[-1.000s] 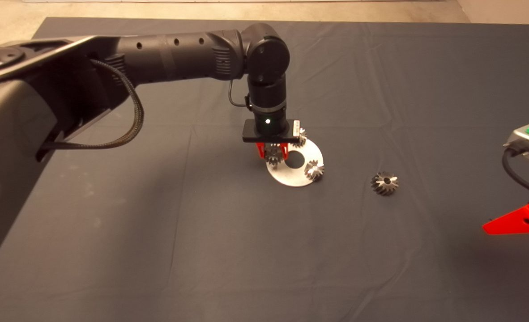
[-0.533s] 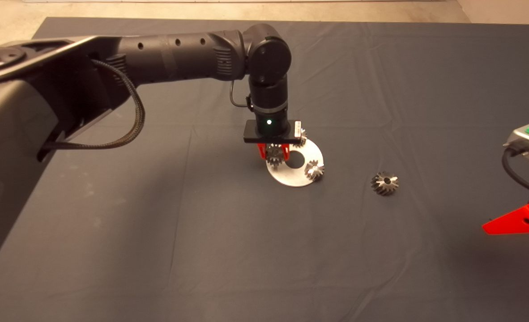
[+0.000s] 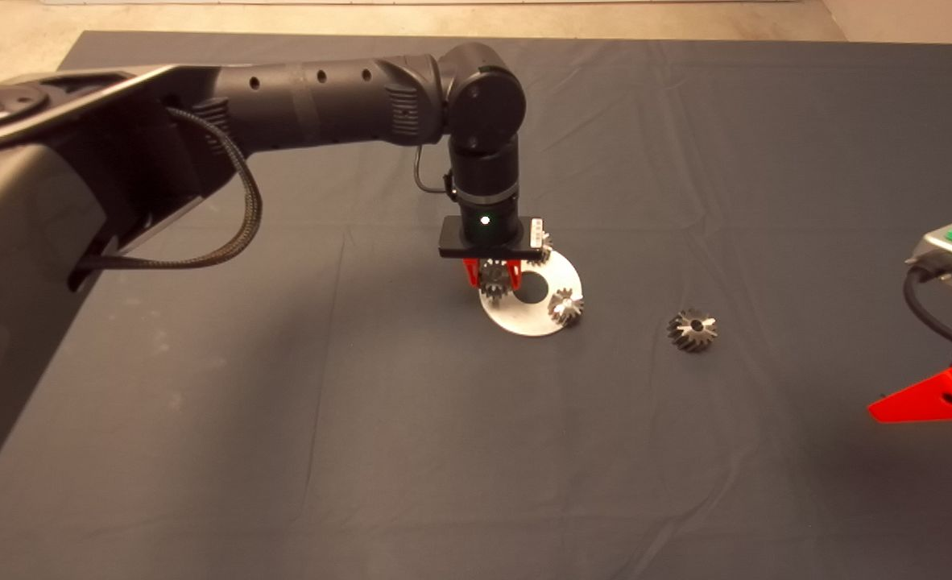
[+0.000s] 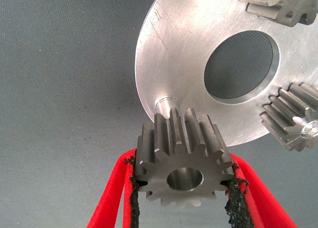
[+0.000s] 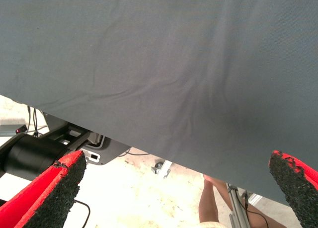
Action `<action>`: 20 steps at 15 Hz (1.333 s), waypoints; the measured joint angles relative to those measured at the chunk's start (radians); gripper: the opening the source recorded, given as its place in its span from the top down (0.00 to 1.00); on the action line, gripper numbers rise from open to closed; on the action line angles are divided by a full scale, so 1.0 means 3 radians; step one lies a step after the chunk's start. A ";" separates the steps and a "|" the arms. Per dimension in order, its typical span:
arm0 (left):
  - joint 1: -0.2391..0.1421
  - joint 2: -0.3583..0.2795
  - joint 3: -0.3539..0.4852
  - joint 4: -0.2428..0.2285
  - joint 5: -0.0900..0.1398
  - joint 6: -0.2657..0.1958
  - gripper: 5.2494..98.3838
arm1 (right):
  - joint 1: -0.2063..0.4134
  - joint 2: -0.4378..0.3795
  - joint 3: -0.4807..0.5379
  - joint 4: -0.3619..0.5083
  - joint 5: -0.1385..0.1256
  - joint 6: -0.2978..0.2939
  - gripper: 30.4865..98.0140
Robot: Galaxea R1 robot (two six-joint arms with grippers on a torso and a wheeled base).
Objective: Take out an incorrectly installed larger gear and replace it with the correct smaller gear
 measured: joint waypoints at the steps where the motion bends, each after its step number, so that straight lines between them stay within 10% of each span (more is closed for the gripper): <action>1: 0.0000 0.0000 0.0000 0.0000 0.0000 0.0000 0.70 | 0.0000 0.0000 0.0000 0.0000 0.0000 0.0000 0.00; 20: 0.0082 0.0011 -0.0113 0.0072 -0.0011 0.0036 0.70 | 0.0000 0.0000 0.0000 0.0000 0.0000 0.0000 0.00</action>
